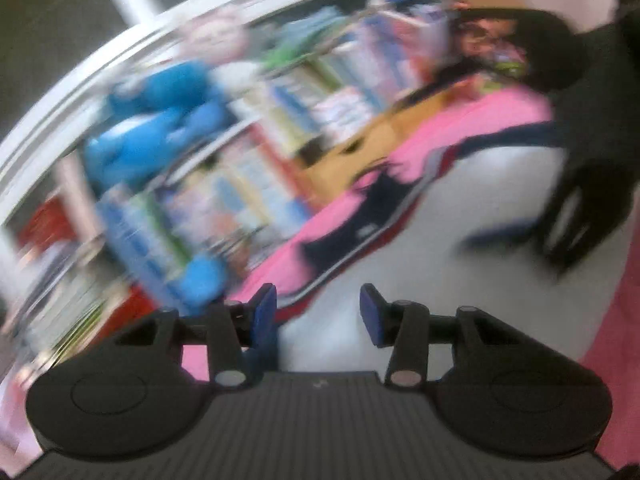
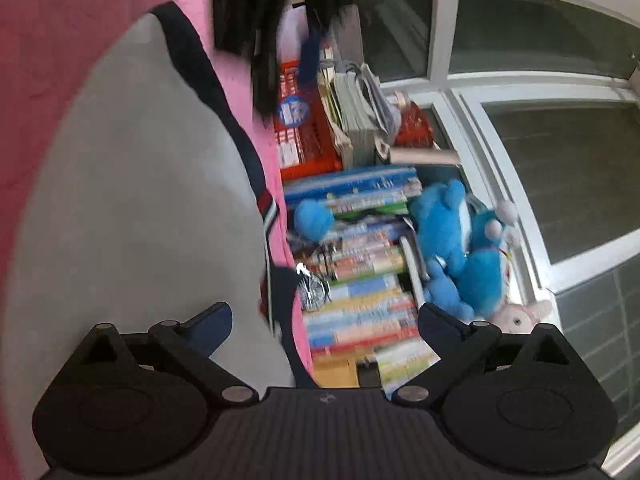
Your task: Fold clothes
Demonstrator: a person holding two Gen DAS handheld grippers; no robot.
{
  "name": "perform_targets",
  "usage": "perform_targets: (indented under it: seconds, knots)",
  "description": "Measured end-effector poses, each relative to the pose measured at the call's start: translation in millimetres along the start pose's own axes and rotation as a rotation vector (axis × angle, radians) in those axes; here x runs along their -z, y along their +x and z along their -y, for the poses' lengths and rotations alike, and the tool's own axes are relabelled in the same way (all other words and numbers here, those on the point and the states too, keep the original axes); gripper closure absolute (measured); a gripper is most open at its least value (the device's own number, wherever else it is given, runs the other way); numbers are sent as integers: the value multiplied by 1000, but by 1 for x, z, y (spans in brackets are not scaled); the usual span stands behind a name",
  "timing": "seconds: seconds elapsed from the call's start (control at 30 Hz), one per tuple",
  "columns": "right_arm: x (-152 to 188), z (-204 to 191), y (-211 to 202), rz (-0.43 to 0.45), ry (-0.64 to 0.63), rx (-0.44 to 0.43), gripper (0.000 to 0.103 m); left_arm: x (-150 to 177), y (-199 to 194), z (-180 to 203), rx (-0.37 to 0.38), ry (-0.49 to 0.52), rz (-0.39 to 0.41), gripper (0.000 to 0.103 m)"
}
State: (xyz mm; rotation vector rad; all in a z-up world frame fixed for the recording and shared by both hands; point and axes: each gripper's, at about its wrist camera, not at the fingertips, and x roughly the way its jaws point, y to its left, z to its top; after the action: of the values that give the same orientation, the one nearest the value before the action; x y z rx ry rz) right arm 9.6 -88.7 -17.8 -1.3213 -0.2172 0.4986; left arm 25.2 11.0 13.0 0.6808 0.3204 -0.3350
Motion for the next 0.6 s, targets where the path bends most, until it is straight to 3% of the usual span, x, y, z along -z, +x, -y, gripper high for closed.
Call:
perform_targets:
  seconds: [0.1,0.17,0.23,0.33,0.57,0.6]
  knots:
    - [-1,-3,21,-27,54,-31,3,-7,38,23,28,46,-21,59]
    - [8,0,29,-55,118,-44,3,9,55,21,16,32,-70,59]
    - [27,8,36,-112,199,-48,3,22,58,15,10,6,-69,59]
    - [67,15,37,-225,282,-33,14,28,53,8,26,-15,-60,59]
    - [164,31,9,-470,438,53,16,40,50,-14,64,-102,-57,58]
    - [178,37,3,-515,505,57,16,42,51,-19,63,-126,-64,58]
